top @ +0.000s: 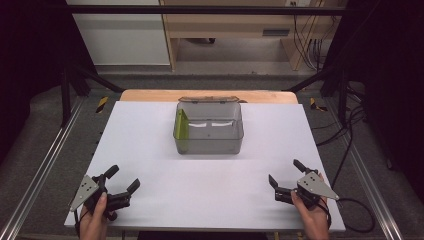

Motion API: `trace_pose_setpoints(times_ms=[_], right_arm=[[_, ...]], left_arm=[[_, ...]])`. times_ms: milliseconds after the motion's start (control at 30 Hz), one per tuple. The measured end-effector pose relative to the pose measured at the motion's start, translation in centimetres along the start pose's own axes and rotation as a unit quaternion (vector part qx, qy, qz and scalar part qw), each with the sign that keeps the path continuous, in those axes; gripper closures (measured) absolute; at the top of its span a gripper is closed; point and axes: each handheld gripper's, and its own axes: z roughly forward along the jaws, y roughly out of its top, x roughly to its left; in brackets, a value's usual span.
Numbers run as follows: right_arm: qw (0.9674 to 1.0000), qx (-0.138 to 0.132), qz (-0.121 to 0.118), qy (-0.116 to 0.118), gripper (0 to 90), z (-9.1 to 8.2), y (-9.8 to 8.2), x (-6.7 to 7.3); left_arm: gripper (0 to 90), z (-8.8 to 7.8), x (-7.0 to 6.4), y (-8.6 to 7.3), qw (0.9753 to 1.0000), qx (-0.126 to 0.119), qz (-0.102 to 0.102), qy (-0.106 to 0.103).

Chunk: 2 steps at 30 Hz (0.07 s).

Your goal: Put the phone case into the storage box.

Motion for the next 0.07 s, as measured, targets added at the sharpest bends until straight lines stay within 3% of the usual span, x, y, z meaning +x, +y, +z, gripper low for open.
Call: trace_pose_setpoints(times_ms=[67], right_arm=[[1.0, 0.001, 0.002, 0.0, 2.9, 0.14, -0.08, 0.05]], left_arm=[[1.4, 0.07, 0.01, -0.02, 1.0, 0.001, -0.008, 0.0]])
